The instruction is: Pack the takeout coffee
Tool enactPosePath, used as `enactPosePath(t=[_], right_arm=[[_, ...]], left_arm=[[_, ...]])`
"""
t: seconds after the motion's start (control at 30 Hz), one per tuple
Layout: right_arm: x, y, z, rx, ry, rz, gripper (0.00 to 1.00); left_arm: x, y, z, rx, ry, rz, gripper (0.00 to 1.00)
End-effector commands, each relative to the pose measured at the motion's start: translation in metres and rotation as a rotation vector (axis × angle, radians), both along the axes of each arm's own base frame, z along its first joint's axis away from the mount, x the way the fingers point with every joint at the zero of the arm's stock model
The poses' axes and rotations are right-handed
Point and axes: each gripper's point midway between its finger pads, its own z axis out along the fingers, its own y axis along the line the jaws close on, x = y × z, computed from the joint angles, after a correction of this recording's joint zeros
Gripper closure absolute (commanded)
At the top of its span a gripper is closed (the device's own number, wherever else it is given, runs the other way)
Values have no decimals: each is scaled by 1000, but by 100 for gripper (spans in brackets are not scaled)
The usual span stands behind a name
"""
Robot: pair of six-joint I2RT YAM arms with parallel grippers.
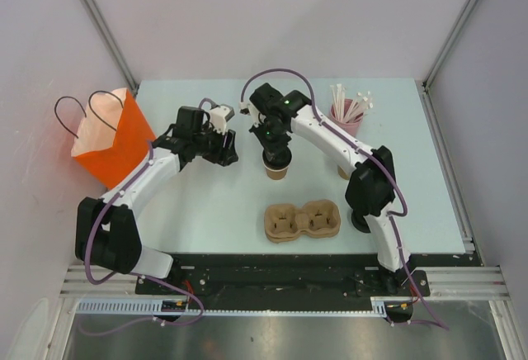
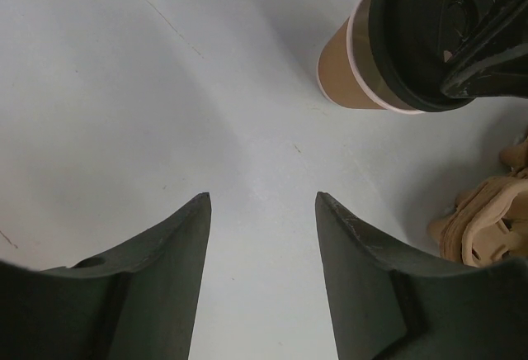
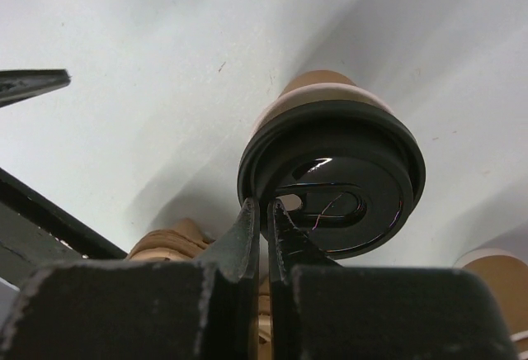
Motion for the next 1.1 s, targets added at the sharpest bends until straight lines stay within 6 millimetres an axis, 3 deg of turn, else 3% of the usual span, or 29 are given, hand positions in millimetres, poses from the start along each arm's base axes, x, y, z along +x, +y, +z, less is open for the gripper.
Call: enactPosePath(t=[0.0, 0.5, 0.7, 0.87, 0.97, 1.07], right_arm=[[-5, 0, 3, -22, 25, 20, 100], [-6, 13, -18, -10, 80, 39, 100], [-5, 11, -20, -16, 79, 24, 100], [-3, 14, -7, 25, 49, 21, 75], [1, 17, 7, 55, 0, 20, 72], [5, 20, 21, 84, -41, 19, 60]], left_arm=[[9, -5, 18, -26, -46, -3, 41], [5, -10, 11, -50, -5, -5, 40], [0, -20, 3, -64, 30, -26, 34], [-2, -27, 2, -91, 56, -40, 34], [-3, -30, 5, -95, 51, -51, 35], [-5, -32, 10, -91, 30, -64, 35]])
